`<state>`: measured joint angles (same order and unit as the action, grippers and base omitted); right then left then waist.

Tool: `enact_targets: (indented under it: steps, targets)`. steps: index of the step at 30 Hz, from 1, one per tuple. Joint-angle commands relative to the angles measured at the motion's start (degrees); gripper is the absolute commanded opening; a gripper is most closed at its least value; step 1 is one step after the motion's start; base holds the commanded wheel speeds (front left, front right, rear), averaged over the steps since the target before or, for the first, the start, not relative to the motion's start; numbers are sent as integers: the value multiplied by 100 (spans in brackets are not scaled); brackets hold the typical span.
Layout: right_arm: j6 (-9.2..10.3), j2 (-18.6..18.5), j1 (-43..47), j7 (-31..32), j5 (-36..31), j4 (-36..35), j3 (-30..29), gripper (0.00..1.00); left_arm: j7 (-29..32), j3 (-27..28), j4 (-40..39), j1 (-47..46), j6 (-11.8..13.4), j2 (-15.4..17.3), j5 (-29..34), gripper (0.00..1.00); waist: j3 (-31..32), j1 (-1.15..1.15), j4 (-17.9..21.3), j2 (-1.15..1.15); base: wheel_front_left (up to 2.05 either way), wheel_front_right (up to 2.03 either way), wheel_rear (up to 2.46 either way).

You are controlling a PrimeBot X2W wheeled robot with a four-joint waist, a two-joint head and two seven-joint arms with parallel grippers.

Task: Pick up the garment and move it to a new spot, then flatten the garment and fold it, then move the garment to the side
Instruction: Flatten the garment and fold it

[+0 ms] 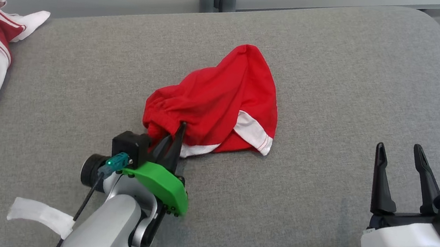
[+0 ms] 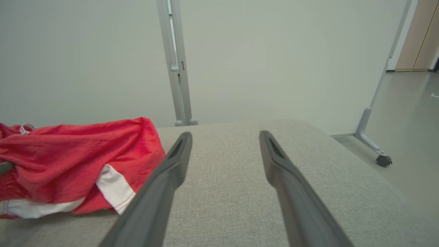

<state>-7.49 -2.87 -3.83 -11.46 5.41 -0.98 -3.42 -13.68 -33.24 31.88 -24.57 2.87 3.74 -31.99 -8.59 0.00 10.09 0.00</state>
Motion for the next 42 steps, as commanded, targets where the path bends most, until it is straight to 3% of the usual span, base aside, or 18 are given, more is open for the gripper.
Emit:
enact_targets:
  steps: [1, 10, 19, 25, 31, 42]
  targets:
    - [0, -5, -55, -46, 13, 14, -25, 100, -51, 71, -198, -185, -9, 75, 49, 0, -21, 0, -34, 0, 0, 0, 0]
    - [0, -5, -100, -72, 58, 69, 16, 100, 368, 181, -1002, -555, 200, 390, 103, 0, -67, 0, -57, 0, 0, 0, 0]
    - [0, -6, -80, -96, 100, 80, -29, 100, 1046, 334, -2303, -209, 684, 774, 31, 0, -110, 0, -124, 0, 0, 0, 0]
    - [0, -6, -168, -141, 143, 168, 36, 100, 1345, 637, -2266, 146, 945, 1024, -236, 0, -163, 0, -156, 0, 0, 0, 0]
    - [0, -6, -287, -168, 152, 242, 127, 100, 1296, 927, -1422, 176, 773, 1121, -606, 0, -242, 0, -98, 0, 0, 0, 0]
    - [0, -7, -425, -185, 125, 349, 228, 100, 1091, 1103, 104, -436, 189, 1330, -819, 0, -354, 0, 28, 0, 0, 0, 0]
